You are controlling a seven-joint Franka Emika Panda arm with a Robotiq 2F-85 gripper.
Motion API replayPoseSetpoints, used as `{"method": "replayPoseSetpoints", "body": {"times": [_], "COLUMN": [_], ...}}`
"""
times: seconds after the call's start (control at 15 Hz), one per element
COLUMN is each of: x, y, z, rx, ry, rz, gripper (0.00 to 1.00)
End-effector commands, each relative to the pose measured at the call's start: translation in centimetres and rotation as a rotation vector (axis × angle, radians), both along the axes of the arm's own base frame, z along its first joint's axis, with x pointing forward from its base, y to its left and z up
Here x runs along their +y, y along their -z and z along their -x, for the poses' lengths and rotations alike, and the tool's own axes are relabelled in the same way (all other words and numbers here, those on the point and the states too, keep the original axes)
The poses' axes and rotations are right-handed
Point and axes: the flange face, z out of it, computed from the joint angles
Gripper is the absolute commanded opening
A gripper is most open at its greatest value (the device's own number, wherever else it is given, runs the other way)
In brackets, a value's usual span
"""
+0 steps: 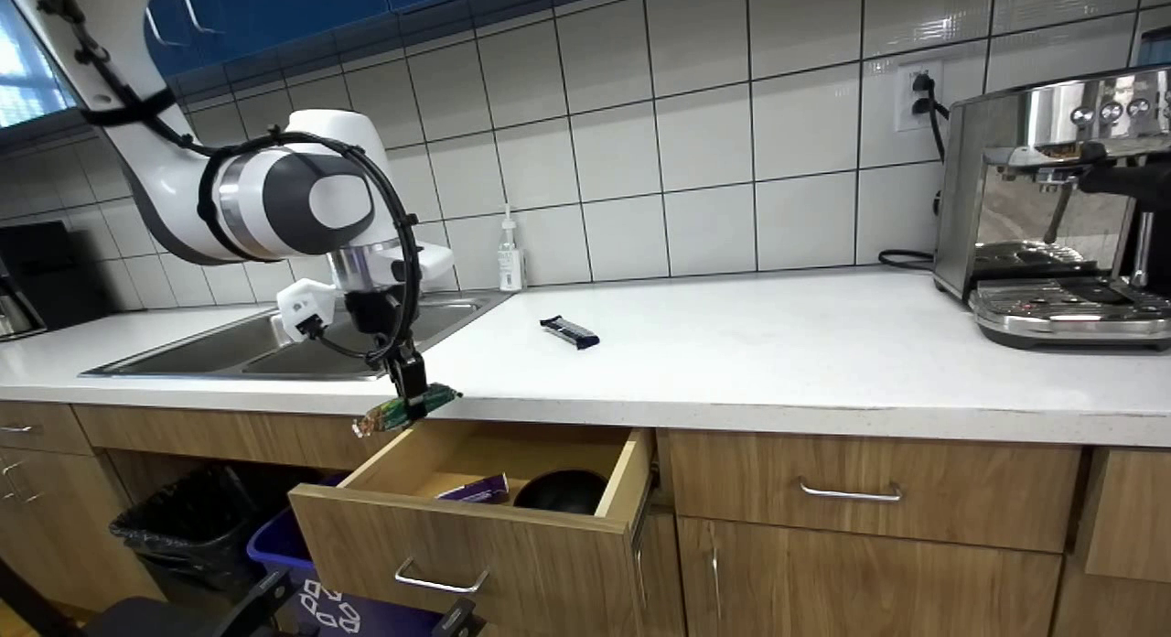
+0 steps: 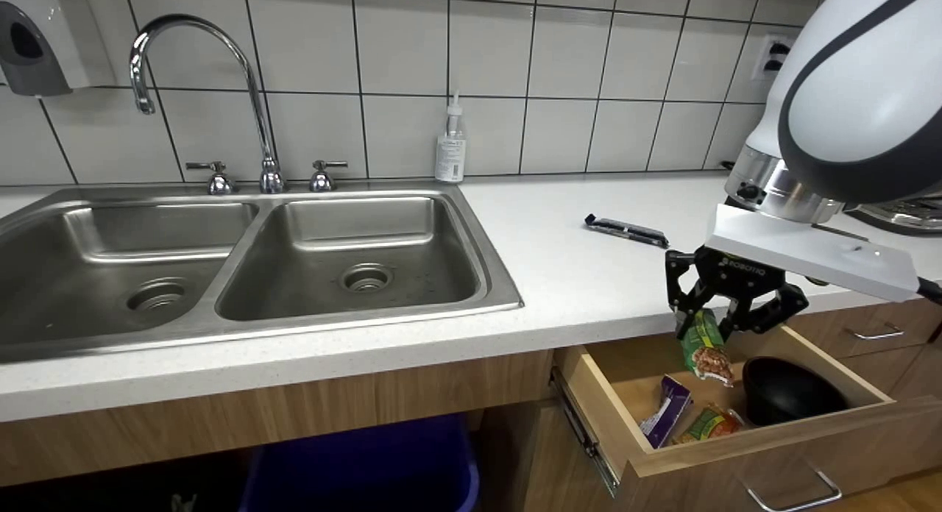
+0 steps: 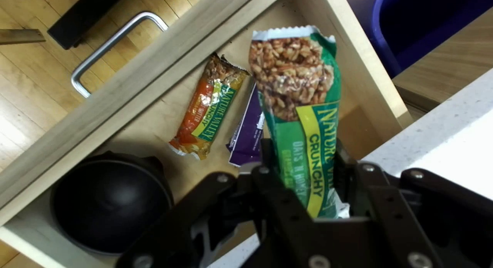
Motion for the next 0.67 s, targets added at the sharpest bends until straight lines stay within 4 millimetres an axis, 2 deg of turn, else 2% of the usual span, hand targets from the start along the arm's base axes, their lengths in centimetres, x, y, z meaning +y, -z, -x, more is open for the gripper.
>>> {"method": "replayPoseSetpoints", "body": {"times": [0.0,0.2,0.6], "x": [-1.0,-1.8,-3.1], "y": [-0.1,0.7,2.4], "z": [1.7,2.0,1.3], "rx": [-0.004,0.015,0.037], "ry": [0.048,0.076,0.115], "rz": [0.0,0.001,0.012], "gripper": [0.12,0.12,0.12]}}
